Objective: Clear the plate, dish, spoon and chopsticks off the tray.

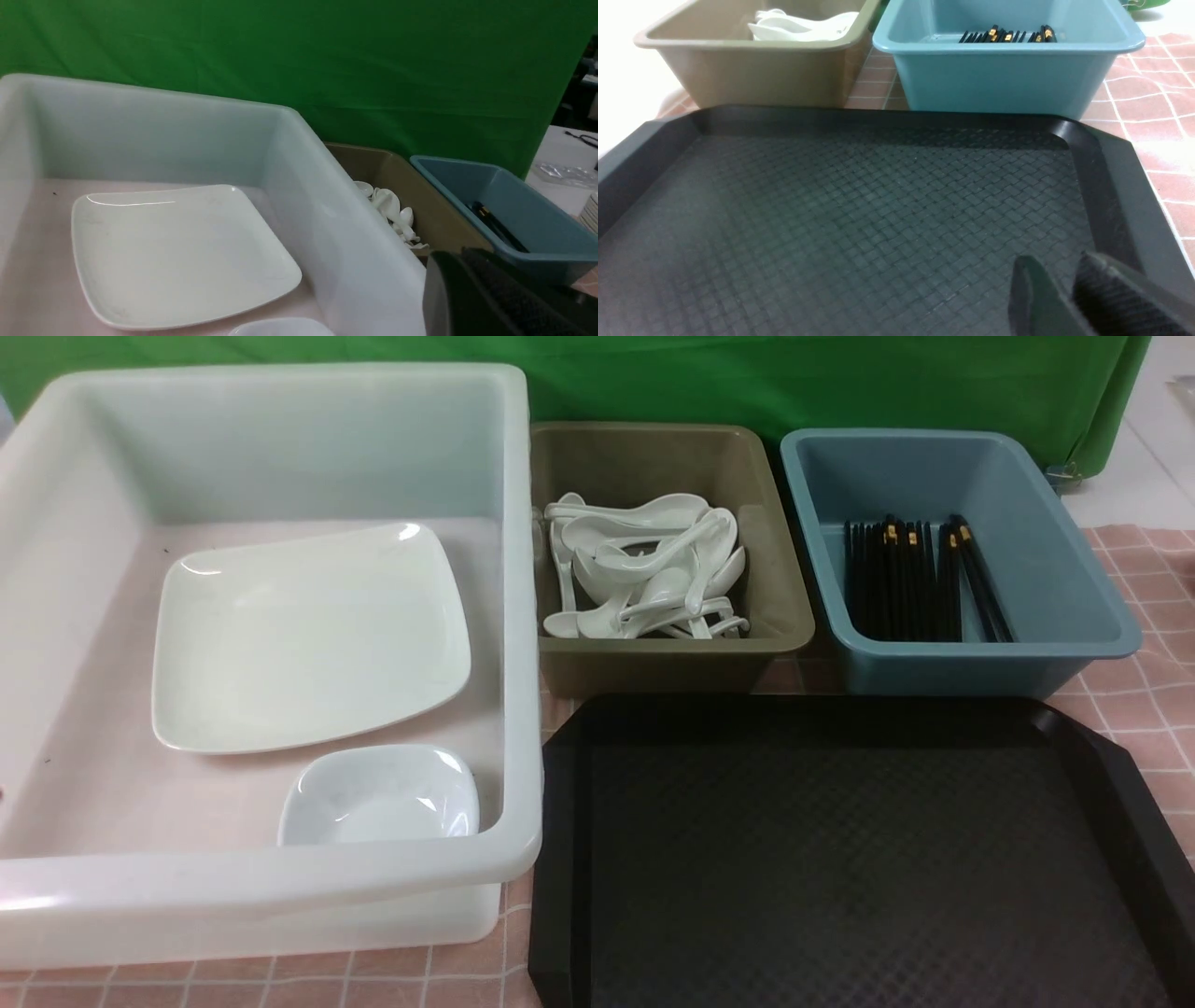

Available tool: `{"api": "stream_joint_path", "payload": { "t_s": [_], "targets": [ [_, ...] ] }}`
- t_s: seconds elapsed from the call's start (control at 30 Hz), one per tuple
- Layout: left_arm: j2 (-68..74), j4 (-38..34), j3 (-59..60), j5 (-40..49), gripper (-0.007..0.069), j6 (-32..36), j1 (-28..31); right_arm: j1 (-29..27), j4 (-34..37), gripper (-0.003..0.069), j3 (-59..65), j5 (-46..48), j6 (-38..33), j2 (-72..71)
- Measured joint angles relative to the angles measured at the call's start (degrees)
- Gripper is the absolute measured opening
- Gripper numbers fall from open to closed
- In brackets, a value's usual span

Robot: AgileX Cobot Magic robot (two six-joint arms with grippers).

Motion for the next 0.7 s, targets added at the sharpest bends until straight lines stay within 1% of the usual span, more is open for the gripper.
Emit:
{"api": "stream_joint_path", "payload": {
  "t_s": [0.1, 0.13, 0.23, 0.3, 0.4, 0.43, 0.47, 0.53, 0.6, 0.63, 0.67, 0.7],
  "targets": [
    [-1.9, 5.0, 1.3, 0.0, -0.0003, 1.2, 0.0, 0.0, 0.0, 0.0197, 0.0, 0.0, 0.0, 0.0],
    [-1.9, 5.0, 1.4, 0.0, -0.0003, 1.2, 0.0, 0.0, 0.0, 0.0197, 0.0, 0.0, 0.0, 0.0],
    [-2.1, 8.6, 1.7, -0.5, -0.0003, 1.6, 0.0, 0.0, 0.0, 0.02, 0.0, 0.0, 0.0, 0.0],
    [-2.1, 9.4, 2.5, -2.2, -0.0003, 1.7, 0.0, 0.0, 0.0, 0.0205, 0.0, 0.0, 0.0, 0.0],
    [-2.1, 9.4, 5.9, -7.8, -0.0003, 1.7, 0.0, 0.0, 0.0, 0.0214, 0.0, 0.0, 0.0, 0.0],
    [-2.1, 9.4, 6.5, -8.3, -0.0003, 1.6, 0.0, 0.0, 0.0, 0.0215, 0.0, 0.0, 0.0, 0.0],
    [-2.2, 10.6, 9.4, -11.3, -0.0003, -0.2, 0.0, 0.0, 0.0, 0.022, 0.0, 0.0, 0.0, 0.0],
    [-3.0, 14.9, 12.4, -12.7, -0.0003, -5.8, -0.2, 0.0, 0.0, 0.0225, 0.0, 0.0, 0.0, 0.0],
    [-3.8, 21.5, 15.4, -13.3, -0.0003, -14.1, -0.8, 0.0, 0.0, 0.0229, 0.0, 0.0, 0.0, 0.0],
    [-3.8, 22.3, 15.4, -13.4, -0.0003, -15.1, -1.0, 0.0, 0.0, 0.0229, 0.0, 0.0, 0.0, 0.0],
    [-4.7, 28.8, 17.7, -14.3, -0.0003, -21.9, -2.1, 0.0, 0.0, 0.0232, 0.0, 0.0, 0.0, 0.0],
    [-5.3, 32.3, 19.1, -15.6, -0.0003, -26.7, -2.9, 0.0, 0.0, 0.0235, 0.0, 0.0, 0.0, 0.0]
  ]
}}
